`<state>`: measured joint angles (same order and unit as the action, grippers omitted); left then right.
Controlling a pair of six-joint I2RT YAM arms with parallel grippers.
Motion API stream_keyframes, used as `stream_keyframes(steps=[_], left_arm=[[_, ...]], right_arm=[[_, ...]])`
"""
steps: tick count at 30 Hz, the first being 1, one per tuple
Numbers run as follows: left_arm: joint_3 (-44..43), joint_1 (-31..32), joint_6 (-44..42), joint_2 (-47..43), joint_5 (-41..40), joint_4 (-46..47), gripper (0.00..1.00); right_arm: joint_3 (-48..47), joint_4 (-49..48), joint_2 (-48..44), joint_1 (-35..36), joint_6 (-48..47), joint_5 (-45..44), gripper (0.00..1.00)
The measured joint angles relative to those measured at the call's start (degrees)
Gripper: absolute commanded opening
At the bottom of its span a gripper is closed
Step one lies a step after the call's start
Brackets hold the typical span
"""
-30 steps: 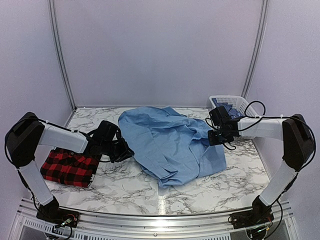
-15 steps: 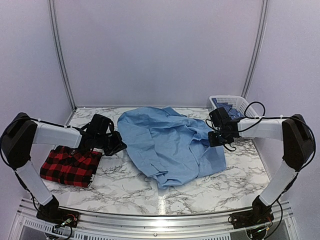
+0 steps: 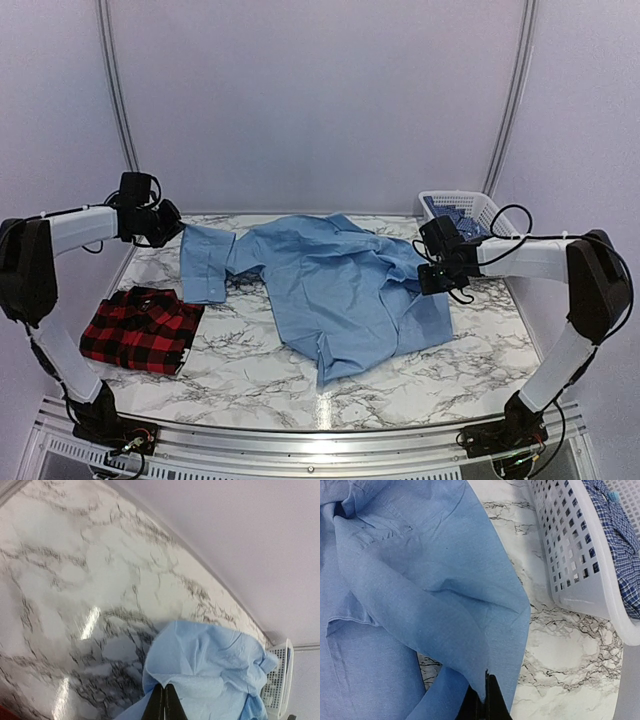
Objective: Fold and stack the long sleeve shirts
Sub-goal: Flatten out the crumpled shirt at the center of the board.
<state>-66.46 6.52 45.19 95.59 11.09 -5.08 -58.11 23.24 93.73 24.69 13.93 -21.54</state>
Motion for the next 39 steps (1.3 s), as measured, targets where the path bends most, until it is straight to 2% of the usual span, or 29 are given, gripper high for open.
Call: stream_keyframes(steps=[5, 15, 17, 19, 20, 23, 24, 27, 29, 33, 39], left_arm=[[-11.6, -4.4, -3.3, 6.7, 0.8, -2.5, 0.00], [-33.6, -6.3, -7.8, 23.8, 0.6, -9.4, 0.01], [-39.4, -6.9, -8.4, 27.2, 0.9, -11.3, 0.15], [-42.4, -7.3, -9.1, 29.1, 1.0, -12.3, 0.38], [-43.1, -7.4, -9.4, 29.4, 1.0, -12.9, 0.42], [-43.4, -7.7, -10.4, 29.4, 1.3, -14.6, 0.57], [-43.4, -7.6, -10.7, 29.4, 1.5, -14.9, 0.62], [-43.1, -7.4, -11.3, 29.1, 2.0, -16.2, 0.70], [-41.6, -6.7, -11.8, 27.9, 2.0, -16.5, 0.72], [-33.7, -2.8, -12.1, 21.3, 1.3, -17.0, 0.72], [-19.1, 6.8, -10.9, 10.4, 0.9, -15.5, 0.67]], right_arm=[[0.2, 0.2, -0.1, 0.0, -0.1, 0.4, 0.00], [-0.3, 1.2, -1.0, 3.0, -0.3, 2.6, 0.00], [-0.5, 1.4, -0.9, 4.0, -0.3, 3.1, 0.03], [-0.9, 1.4, -0.8, 4.5, -0.2, 3.3, 0.10], [-1.0, 1.4, -0.8, 4.7, -0.2, 3.4, 0.14], [-1.1, 1.5, -0.8, 5.0, -0.2, 3.9, 0.26], [-1.2, 1.7, -0.8, 5.1, -0.2, 4.0, 0.33], [-1.8, 2.3, -0.8, 5.7, -0.3, 4.2, 0.45], [-2.2, 2.5, -0.9, 6.5, -0.2, 4.3, 0.51], [-2.5, 3.4, -1.1, 9.6, -0.2, 4.0, 0.57], [-4.5, 4.3, -2.3, 17.9, 1.4, 4.1, 0.57]])
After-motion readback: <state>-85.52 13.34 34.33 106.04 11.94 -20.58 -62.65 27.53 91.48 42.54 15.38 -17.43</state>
